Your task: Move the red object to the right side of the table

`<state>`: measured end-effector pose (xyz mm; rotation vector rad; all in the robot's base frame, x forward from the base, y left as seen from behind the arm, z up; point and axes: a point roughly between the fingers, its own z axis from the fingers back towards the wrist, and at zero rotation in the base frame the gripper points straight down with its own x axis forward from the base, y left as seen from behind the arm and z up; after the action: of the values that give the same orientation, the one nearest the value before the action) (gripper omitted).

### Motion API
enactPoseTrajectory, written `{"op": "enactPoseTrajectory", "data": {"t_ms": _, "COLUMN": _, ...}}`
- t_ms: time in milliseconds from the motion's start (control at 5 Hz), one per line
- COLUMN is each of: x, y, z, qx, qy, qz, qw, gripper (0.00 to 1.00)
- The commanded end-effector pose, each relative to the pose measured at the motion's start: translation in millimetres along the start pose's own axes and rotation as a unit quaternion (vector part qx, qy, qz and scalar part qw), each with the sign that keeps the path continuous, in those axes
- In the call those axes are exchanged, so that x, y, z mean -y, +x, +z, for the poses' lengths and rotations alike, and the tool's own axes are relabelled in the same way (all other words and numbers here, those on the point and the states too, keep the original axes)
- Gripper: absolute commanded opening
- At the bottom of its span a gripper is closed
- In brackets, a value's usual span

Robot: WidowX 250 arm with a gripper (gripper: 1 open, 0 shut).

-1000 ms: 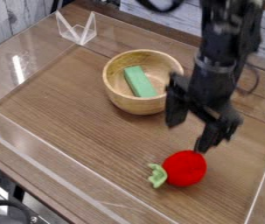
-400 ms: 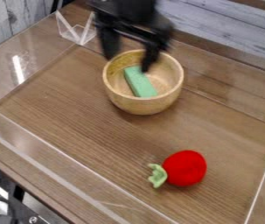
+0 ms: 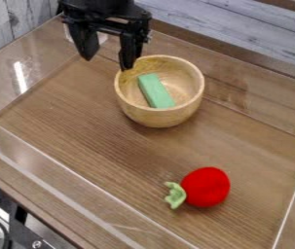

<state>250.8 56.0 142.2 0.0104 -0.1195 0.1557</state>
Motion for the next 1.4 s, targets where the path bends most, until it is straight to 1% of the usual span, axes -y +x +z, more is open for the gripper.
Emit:
{"op": "enactPoseTrajectory", "data": {"t_ms": 0, "x": 17.3, "y": 3.4, "z": -2.7, "qx": 0.008, "qy": 0.004, "qz": 0.004, "qw": 0.9999, "gripper": 1.0}}
{"op": "enactPoseTrajectory", "data": {"t_ms": 200, "x": 36.7, "y": 10.0, "z": -13.1, "qx": 0.005, "qy": 0.009, "qz": 0.014, "qw": 0.9999, "gripper": 1.0}}
{"op": "enactPoseTrajectory", "data": {"t_ms": 400, "x": 35.1, "y": 14.2, "z": -5.9, "qx": 0.016, "qy": 0.008, "qz": 0.001, "qw": 0.9998, "gripper": 1.0}}
{"op": "enactPoseTrajectory", "data": {"t_ms": 600, "x": 39.5, "y": 15.7, "z": 2.4, "qx": 0.014, "qy": 0.01, "qz": -0.009, "qw": 0.9998, "gripper": 1.0}}
{"op": "enactPoseTrajectory", "data": {"t_ms": 800, "x": 36.7, "y": 13.9, "z": -0.1, "qx": 0.016, "qy": 0.01, "qz": -0.03, "qw": 0.9994, "gripper": 1.0}}
{"op": "enactPoseTrajectory", "data": {"t_ms": 1000, "x": 36.4, "y": 11.9, "z": -5.0, "qx": 0.011, "qy": 0.01, "qz": -0.052, "qw": 0.9985, "gripper": 1.0}}
{"op": "enactPoseTrajectory", "data": {"t_ms": 1200, "x": 32.9, "y": 14.7, "z": -10.6, "qx": 0.005, "qy": 0.015, "qz": -0.023, "qw": 0.9996, "gripper": 1.0}}
